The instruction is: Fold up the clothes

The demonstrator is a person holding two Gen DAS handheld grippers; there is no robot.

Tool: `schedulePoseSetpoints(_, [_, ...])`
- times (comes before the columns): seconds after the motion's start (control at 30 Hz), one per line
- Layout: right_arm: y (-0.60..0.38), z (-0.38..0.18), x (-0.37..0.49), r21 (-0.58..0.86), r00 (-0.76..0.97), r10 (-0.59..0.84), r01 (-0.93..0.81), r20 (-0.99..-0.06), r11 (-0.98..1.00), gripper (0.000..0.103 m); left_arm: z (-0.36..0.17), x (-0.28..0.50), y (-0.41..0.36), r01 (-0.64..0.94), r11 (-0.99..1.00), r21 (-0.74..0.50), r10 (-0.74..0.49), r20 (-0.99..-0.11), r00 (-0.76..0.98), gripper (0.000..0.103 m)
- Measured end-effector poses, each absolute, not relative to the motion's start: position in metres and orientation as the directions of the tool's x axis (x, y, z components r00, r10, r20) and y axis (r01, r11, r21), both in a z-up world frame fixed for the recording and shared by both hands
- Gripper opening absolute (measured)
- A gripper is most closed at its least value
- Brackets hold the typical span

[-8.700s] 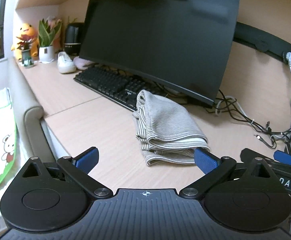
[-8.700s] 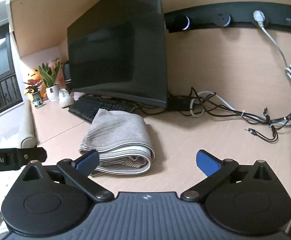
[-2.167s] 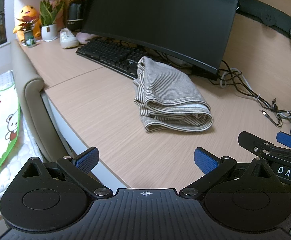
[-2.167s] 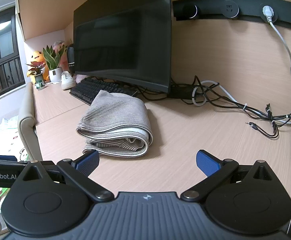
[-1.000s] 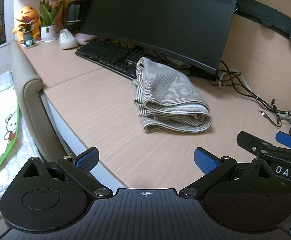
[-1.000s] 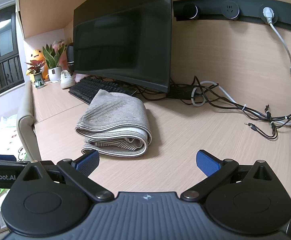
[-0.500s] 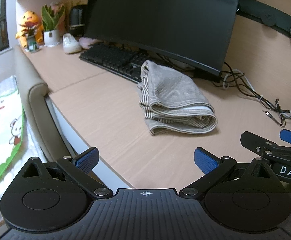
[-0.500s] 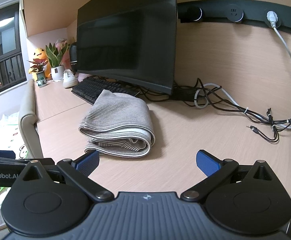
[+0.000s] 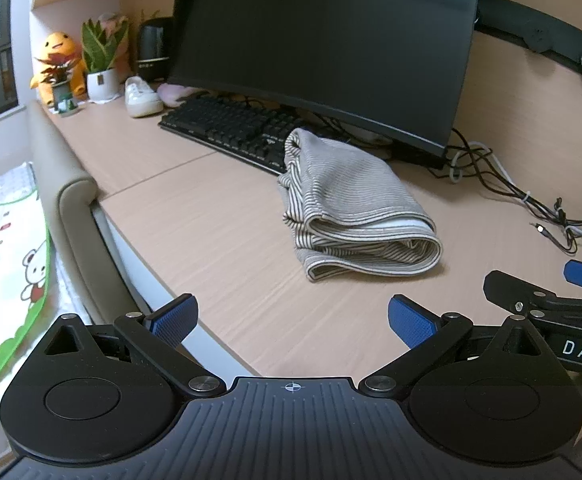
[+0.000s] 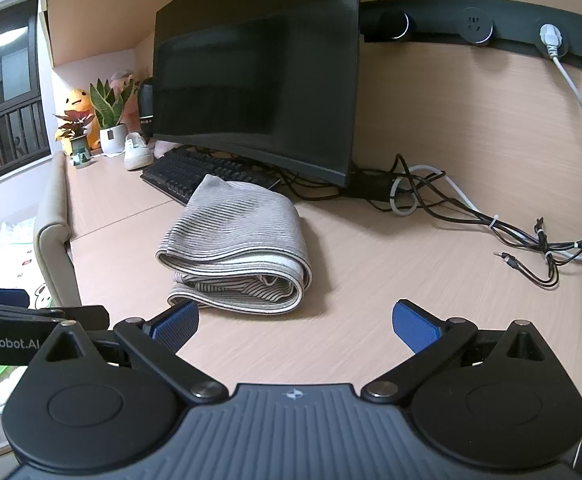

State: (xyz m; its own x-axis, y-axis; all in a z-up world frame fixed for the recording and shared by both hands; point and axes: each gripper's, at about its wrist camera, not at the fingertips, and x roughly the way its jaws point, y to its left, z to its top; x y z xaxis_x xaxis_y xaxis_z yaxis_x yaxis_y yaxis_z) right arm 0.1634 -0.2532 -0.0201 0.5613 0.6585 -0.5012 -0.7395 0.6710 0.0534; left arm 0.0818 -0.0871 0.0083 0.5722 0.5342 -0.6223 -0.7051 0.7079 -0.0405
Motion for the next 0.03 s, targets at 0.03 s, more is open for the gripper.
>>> schedulePoseSetpoints(0.03, [-0.2516, -0.0200, 0.1640, 0.052, 0.563, 0.656, -0.738, -0.502, 0.673, 0.103, 0.0083, 0.0830, -0.0858, -0.703, 0.710, -0.040, 0.533, -0.623, 0.573, 0.103])
